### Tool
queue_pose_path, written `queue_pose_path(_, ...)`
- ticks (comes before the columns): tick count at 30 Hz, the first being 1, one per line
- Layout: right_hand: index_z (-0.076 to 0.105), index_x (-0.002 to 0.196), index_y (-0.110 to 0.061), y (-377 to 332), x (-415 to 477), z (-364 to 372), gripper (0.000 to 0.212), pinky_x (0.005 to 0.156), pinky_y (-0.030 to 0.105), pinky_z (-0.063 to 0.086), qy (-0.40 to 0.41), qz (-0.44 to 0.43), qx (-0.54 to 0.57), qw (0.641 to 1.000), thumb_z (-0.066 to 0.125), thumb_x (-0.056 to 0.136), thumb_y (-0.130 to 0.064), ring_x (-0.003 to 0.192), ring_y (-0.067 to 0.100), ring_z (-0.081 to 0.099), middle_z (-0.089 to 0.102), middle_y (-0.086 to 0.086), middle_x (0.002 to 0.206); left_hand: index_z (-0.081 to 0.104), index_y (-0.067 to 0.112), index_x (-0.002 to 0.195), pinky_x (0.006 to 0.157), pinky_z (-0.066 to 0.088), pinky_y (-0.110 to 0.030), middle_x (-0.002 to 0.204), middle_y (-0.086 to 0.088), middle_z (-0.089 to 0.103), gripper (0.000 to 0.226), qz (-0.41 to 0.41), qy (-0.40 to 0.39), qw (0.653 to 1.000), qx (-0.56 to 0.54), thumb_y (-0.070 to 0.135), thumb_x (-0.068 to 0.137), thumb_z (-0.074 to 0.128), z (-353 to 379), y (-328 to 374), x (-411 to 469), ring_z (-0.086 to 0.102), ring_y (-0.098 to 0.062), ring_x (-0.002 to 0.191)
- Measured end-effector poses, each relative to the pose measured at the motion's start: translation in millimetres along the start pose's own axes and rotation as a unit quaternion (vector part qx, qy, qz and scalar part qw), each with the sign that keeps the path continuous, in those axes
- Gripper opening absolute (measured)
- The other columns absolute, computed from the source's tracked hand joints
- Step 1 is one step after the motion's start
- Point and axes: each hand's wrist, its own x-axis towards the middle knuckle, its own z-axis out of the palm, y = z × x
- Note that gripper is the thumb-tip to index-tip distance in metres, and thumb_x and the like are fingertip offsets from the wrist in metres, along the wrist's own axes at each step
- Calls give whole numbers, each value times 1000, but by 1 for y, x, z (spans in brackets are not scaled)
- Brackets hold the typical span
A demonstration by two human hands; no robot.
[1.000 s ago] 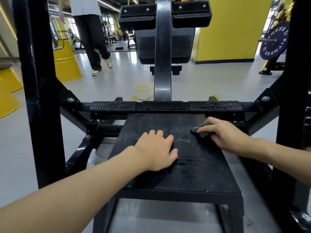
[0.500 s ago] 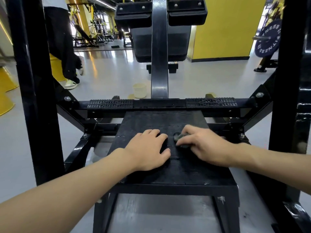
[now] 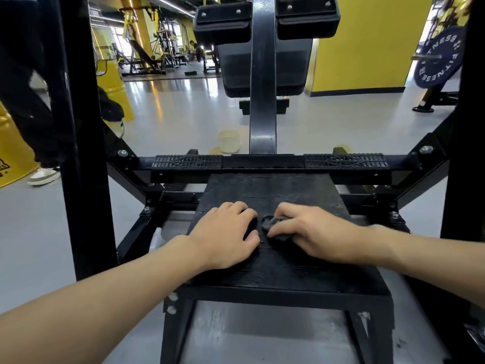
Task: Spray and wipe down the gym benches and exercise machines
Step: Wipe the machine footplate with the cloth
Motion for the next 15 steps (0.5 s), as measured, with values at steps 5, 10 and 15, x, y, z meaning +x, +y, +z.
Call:
queue_pose_path(5,71,117,-22,38,19,-1,40,90,33,49,69,91,-37,993,53,88,-1,102,28,63,56,3,116,48,23,140,108,37,-40,146,3,45,47,-10,-5,1000,11,45,100,39,-2,-11,-6,41,-21,134)
queue_pose_path(10,70,115,-23,-24,17,9,38,81,28,47,1,-19,11,1000,55,86,-3,92,20,58,54,1,113,45,26,144,110,34,-39,148,6,43,48,-8,0,1000,11,45,100,40,0,-20,-11,37,-19,137)
queue_pose_path(15,69,119,-22,25,37,-3,39,88,38,53,29,43,-31,998,55,89,-2,103,26,63,56,3,118,45,27,144,110,35,-40,147,7,44,54,-9,-8,1000,14,51,97,32,-1,-33,-15,38,-18,137)
